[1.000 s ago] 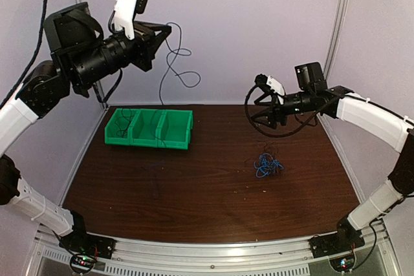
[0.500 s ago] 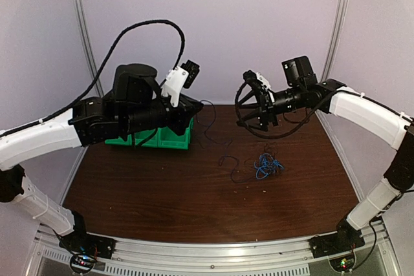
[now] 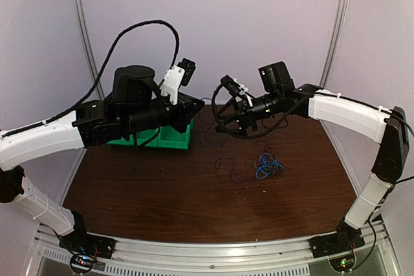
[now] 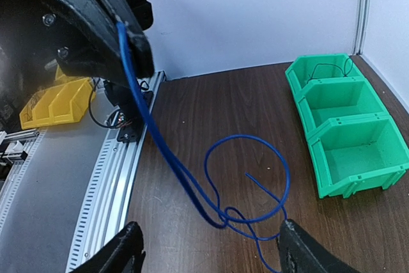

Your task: Untangle the cables

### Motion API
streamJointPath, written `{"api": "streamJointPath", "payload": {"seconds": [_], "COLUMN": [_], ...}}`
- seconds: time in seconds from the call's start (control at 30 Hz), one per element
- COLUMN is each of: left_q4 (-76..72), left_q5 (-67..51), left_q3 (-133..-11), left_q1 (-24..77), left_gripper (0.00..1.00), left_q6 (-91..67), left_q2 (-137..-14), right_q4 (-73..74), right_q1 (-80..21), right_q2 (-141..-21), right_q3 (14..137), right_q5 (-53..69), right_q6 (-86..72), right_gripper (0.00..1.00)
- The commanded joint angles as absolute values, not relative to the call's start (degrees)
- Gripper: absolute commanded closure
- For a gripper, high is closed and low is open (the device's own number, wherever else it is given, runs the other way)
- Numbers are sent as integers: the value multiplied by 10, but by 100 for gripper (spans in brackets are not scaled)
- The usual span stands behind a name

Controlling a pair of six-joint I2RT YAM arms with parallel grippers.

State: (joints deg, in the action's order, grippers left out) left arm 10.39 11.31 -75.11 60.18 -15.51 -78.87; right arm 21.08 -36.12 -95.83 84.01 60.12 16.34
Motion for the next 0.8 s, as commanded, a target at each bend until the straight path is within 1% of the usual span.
{"api": "streamJointPath", "payload": {"seconds": [0.0,0.1,0.17,0.2,0.27,0.43,0.53,0.67,0.7,0.77], "left_q4": [70,70,71,72,78,84,72,-24,-46,-75], "left_q5": [102,100,100,101,107,138,164,110,98,82], "left_q3": [-746,-747,-746,-745,-743,-711,-659,-582,-569,-555], "left_q1": [596,596,595,595,595,587,568,541,539,537], "left_gripper": [100,100,100,100,100,100,100,100,100,100], "left_q6": [-166,-165,-165,-165,-163,-146,-131,-146,-146,-144], "left_q2": [-779,-775,-772,-769,-765,-749,-756,-765,-771,-791], "right_q4": [140,128,109,103,116,214,291,404,433,458], "right_q1": [-373,-374,-373,-373,-373,-368,-368,-368,-367,-362], "right_q2": [-959,-969,-972,-974,-980,-975,-978,-1014,-1024,-1037], "right_q3": [867,880,881,881,890,946,1023,1110,1117,1091], "right_q5": [605,595,596,598,589,545,509,417,396,370], "right_q6": [108,91,75,69,74,138,182,238,257,271], "right_gripper": [33,45,63,76,99,100,100,100,100,100]}}
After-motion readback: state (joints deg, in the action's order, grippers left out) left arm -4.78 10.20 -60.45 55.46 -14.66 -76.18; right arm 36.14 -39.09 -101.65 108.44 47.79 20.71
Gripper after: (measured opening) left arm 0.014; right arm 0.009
